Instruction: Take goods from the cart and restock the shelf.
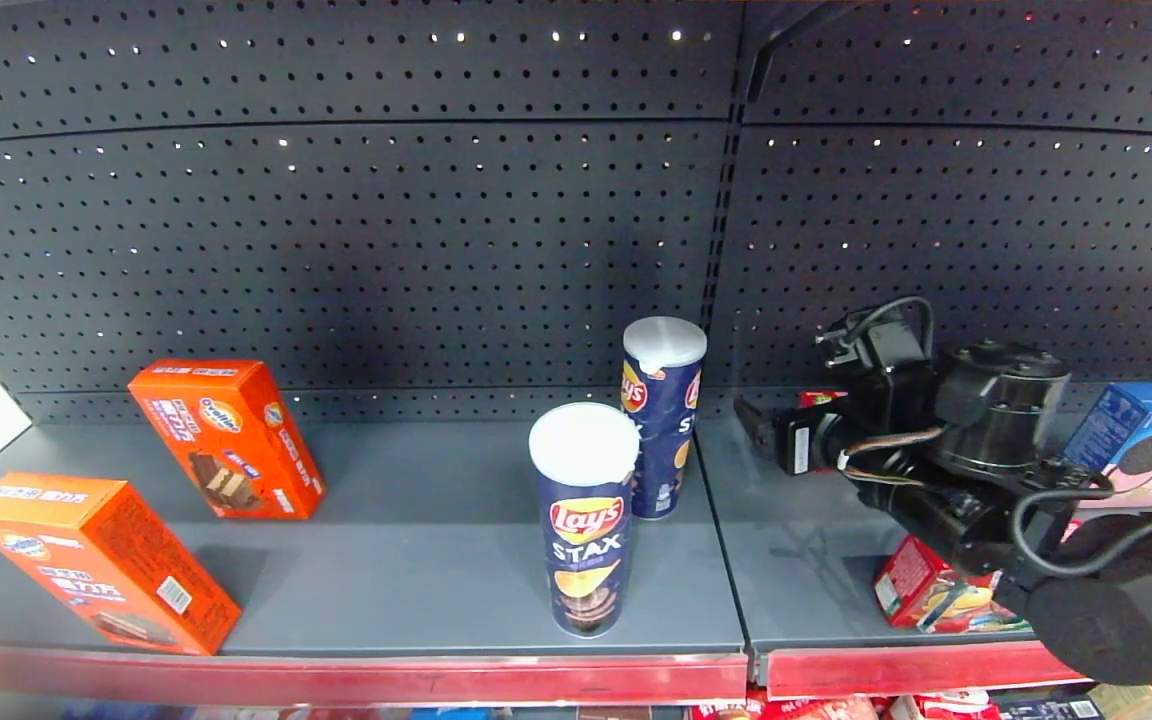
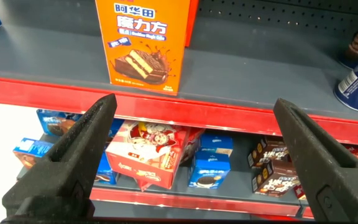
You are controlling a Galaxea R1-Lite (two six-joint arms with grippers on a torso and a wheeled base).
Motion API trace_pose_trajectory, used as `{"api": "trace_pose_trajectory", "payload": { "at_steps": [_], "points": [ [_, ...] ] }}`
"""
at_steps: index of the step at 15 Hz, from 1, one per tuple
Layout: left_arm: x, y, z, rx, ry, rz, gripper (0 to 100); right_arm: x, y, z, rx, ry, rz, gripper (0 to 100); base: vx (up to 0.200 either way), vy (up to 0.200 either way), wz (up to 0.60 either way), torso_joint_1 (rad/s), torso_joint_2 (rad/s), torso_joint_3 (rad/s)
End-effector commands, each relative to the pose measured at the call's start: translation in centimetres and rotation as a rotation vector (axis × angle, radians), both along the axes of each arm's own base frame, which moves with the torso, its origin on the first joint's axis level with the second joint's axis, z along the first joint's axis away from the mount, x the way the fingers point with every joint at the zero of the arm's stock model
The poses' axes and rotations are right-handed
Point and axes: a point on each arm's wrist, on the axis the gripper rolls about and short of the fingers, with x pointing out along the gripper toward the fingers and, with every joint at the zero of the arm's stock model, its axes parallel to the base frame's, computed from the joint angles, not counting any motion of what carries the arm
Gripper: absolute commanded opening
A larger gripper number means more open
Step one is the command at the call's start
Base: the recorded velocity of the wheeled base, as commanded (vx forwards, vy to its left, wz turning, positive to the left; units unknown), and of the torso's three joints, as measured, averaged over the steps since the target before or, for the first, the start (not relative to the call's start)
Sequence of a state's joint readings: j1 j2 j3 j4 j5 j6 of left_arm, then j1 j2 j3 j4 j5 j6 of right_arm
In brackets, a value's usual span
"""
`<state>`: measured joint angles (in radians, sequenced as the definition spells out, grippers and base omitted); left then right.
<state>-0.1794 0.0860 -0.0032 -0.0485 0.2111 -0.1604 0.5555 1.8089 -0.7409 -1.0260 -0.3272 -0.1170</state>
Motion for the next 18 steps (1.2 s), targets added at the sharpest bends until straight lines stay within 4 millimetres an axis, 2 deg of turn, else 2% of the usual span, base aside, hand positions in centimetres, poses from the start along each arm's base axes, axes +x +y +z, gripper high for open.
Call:
{"api": "trace_pose_trajectory", "payload": {
  "at_steps": [1,4,11,16,18],
  "points": [
    [0.0,0.0,0.0,0.0,0.001,0.001,100,1.3,1.8,-1.8,-0.019,0.034,0.031,100,0.0,0.0,0.0,0.0,0.0,0.0],
    [0.0,0.0,0.0,0.0,0.001,0.001,100,1.0,2.7,-2.3,-0.024,0.046,0.06,100,0.0,0.0,0.0,0.0,0.0,0.0],
    [0.0,0.0,0.0,0.0,0.001,0.001,100,-0.1,3.5,-1.7,-0.008,0.03,0.089,100,0.0,0.0,0.0,0.0,0.0,0.0],
    [0.0,0.0,0.0,-0.005,0.001,0.002,100,-2.1,3.8,-1.1,0.024,0.032,0.129,100,0.0,0.0,0.0,0.0,0.0,0.0],
    [0.0,0.0,0.0,-0.007,0.001,0.002,100,-2.6,3.2,-1.1,0.018,0.039,0.122,100,0.0,0.0,0.0,0.0,0.0,0.0]
  ]
}}
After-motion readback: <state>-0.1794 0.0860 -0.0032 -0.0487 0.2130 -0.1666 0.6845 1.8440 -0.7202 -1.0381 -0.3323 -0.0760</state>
